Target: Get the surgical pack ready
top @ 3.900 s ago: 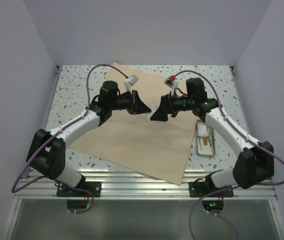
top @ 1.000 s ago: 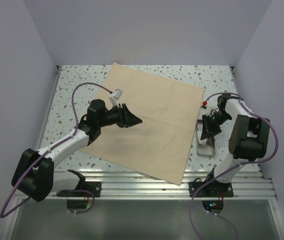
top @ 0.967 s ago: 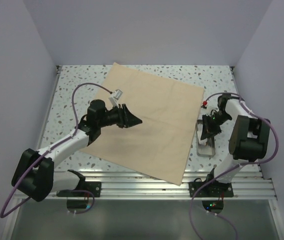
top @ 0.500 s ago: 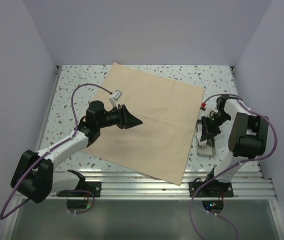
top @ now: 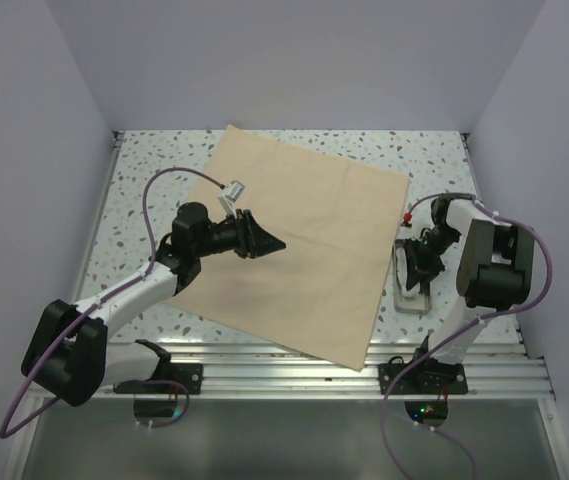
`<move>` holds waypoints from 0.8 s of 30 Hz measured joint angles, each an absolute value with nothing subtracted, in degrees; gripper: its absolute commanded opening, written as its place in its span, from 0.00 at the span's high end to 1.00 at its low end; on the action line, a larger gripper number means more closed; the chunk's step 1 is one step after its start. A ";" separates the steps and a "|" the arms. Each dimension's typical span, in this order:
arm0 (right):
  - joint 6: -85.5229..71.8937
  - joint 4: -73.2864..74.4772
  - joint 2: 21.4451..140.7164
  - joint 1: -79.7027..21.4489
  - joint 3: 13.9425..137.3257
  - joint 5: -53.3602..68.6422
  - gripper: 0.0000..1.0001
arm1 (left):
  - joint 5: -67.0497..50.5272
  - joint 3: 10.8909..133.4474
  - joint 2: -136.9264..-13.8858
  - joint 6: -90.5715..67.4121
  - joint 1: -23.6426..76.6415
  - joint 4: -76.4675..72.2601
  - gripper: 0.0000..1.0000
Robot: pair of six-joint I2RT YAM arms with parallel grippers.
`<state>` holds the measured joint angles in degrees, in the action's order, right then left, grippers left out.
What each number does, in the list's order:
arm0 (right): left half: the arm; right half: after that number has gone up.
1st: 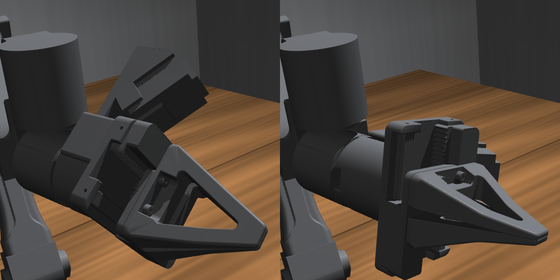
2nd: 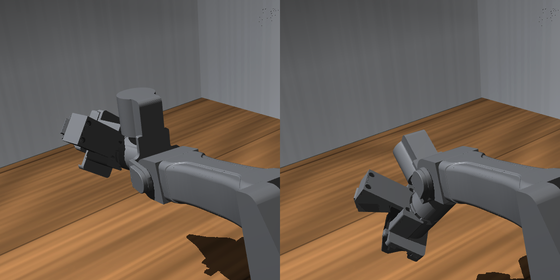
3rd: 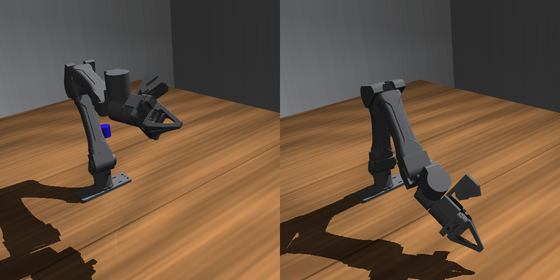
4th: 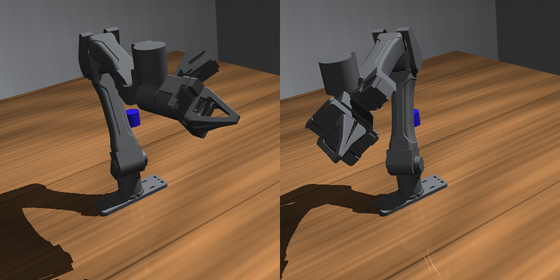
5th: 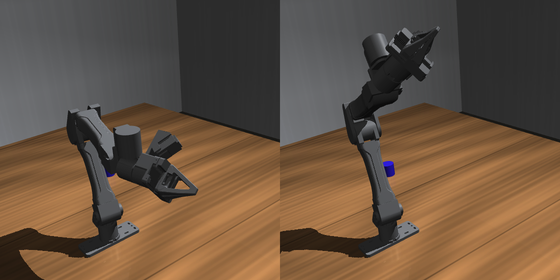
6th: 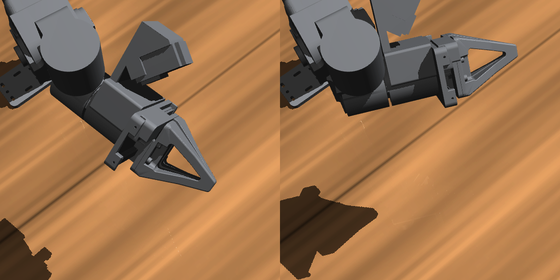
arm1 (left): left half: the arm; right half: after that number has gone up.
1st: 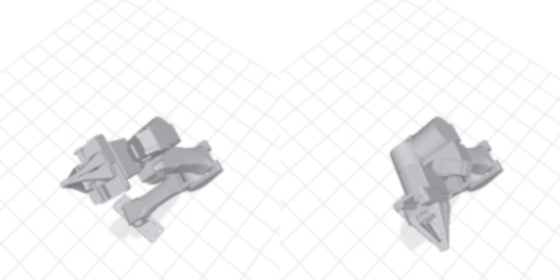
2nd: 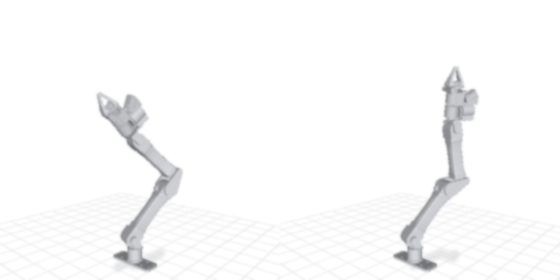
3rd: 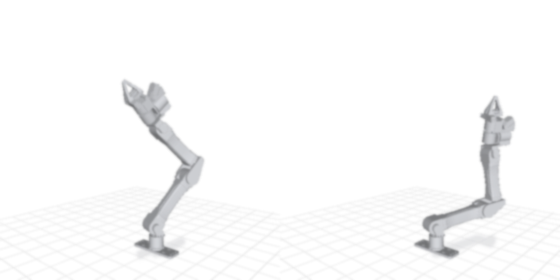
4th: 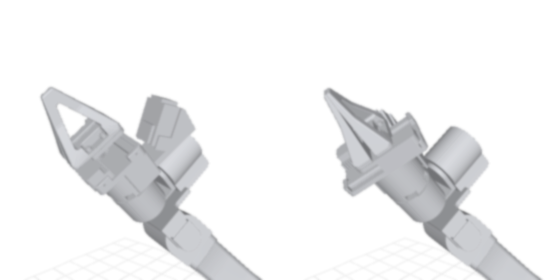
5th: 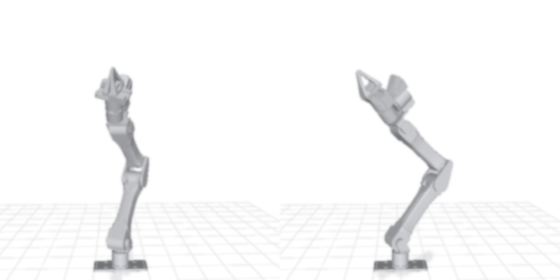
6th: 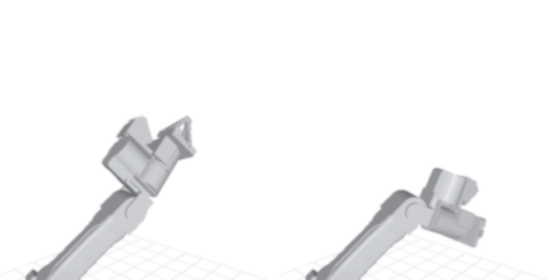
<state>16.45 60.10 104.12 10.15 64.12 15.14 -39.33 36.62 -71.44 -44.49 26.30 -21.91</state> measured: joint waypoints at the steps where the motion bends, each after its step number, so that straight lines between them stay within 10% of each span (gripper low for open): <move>1: 16.14 59.96 104.05 10.15 64.01 14.48 0.75 | -39.42 36.62 -71.44 -44.49 26.30 -22.06 0.52; 10: 14.92 58.72 103.00 10.15 63.37 11.55 0.55 | -40.12 35.42 -71.44 -44.60 26.30 -22.76 0.52; 12: 14.48 58.70 102.21 10.15 63.37 11.42 0.40 | -40.23 35.24 -71.44 -44.64 26.30 -22.92 0.52; 14: 13.61 58.70 100.73 10.15 63.40 11.14 0.01 | -40.32 35.14 -71.44 -44.86 26.30 -23.11 0.52; 24: 9.89 56.05 85.30 9.82 65.91 1.02 0.01 | -40.64 34.81 -71.77 -45.89 26.30 -24.64 0.52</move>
<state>9.89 56.05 85.30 9.82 65.91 1.02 -40.64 34.81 -71.77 -45.89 26.30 -24.64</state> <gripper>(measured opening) 0.987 0.479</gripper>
